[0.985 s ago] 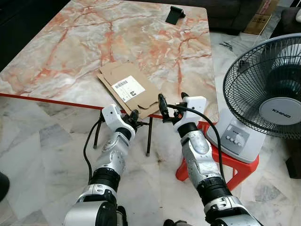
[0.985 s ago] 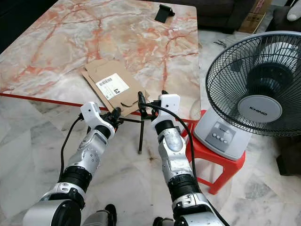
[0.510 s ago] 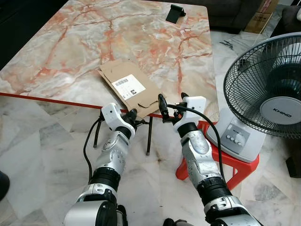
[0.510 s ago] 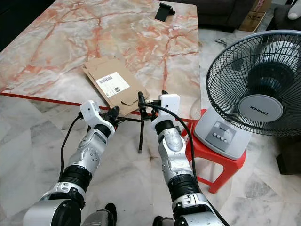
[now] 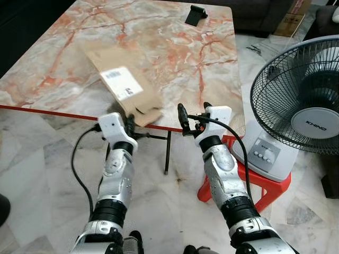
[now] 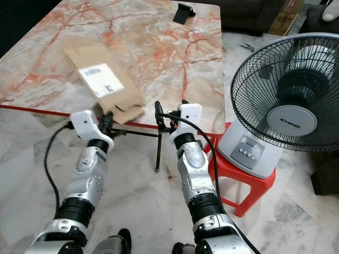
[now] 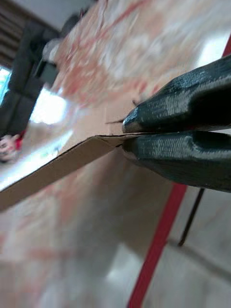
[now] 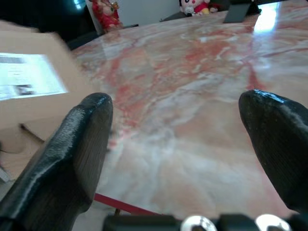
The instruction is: Picking trash to rubbish bin
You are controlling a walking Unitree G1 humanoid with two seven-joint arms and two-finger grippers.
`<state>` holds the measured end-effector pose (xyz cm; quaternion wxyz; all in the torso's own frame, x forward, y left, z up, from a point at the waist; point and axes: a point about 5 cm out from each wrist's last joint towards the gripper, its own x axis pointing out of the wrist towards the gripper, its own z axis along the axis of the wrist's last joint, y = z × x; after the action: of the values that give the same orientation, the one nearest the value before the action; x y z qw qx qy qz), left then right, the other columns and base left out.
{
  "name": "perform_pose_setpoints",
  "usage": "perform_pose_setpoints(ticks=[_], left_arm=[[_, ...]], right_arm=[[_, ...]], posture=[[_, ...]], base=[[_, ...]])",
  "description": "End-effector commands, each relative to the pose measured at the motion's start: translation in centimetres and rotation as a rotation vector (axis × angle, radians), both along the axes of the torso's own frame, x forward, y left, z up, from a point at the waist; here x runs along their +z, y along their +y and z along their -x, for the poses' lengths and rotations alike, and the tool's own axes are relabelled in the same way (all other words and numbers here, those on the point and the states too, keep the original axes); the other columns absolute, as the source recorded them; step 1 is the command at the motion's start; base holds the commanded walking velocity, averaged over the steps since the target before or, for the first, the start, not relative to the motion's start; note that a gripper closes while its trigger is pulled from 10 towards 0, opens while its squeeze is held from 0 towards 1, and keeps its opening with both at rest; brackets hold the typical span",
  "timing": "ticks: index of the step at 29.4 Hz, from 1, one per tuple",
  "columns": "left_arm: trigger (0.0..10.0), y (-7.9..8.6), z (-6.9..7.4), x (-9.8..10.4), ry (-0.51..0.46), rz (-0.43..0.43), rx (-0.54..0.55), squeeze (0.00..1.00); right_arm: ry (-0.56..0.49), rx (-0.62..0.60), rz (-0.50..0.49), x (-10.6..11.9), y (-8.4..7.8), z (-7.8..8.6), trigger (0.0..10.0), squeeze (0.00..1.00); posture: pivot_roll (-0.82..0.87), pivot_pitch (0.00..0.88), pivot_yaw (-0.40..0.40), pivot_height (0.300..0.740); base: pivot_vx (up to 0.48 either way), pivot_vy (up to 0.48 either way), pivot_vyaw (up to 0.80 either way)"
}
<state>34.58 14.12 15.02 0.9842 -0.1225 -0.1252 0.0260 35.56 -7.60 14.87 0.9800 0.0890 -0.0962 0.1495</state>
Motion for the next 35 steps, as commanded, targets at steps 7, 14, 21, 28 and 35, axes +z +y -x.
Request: perform_pose_setpoints(ticks=[7, 14, 21, 28, 35], left_arm=[[10.0, 1.3, 1.4, 1.4, -0.092, -0.199, 0.115, 0.0], [10.0, 0.4, 2.1, 0.9, -0.107, -0.373, -0.037, 0.0], [10.0, 0.9, 2.4, 2.2, -0.15, -0.515, -0.068, 0.0], [10.0, 0.6, 2.4, 2.4, -0.152, -0.462, -0.059, 0.0], [10.0, 0.3, 2.2, 2.6, -0.152, -0.436, -0.06, 0.0]], right_arm=[[-0.015, -0.015, -0.009, 0.4, -0.5, -0.4, 10.0, 0.0], [-0.01, -0.042, -0.01, 0.4, -0.8, -0.6, 10.0, 0.0], [-0.015, -0.052, -0.009, 0.5, -1.1, -0.7, 10.0, 0.0], [-0.02, -0.053, -0.009, 0.5, -1.0, -0.8, 10.0, 0.0], [-0.026, -0.056, -0.006, 0.6, -1.1, -0.9, 10.0, 0.0]], posture=[[0.11, 0.147, -0.006, 0.74], [0.11, 0.137, -0.003, 0.74], [0.12, 0.127, 0.005, 0.74], [0.11, 0.109, 0.008, 0.74], [0.11, 0.095, 0.012, 0.74]], base=[[0.0, 0.0, 0.0], [0.0, 0.0, 0.0], [0.0, 0.0, 0.0], [0.0, 0.0, 0.0], [0.0, 0.0, 0.0]])
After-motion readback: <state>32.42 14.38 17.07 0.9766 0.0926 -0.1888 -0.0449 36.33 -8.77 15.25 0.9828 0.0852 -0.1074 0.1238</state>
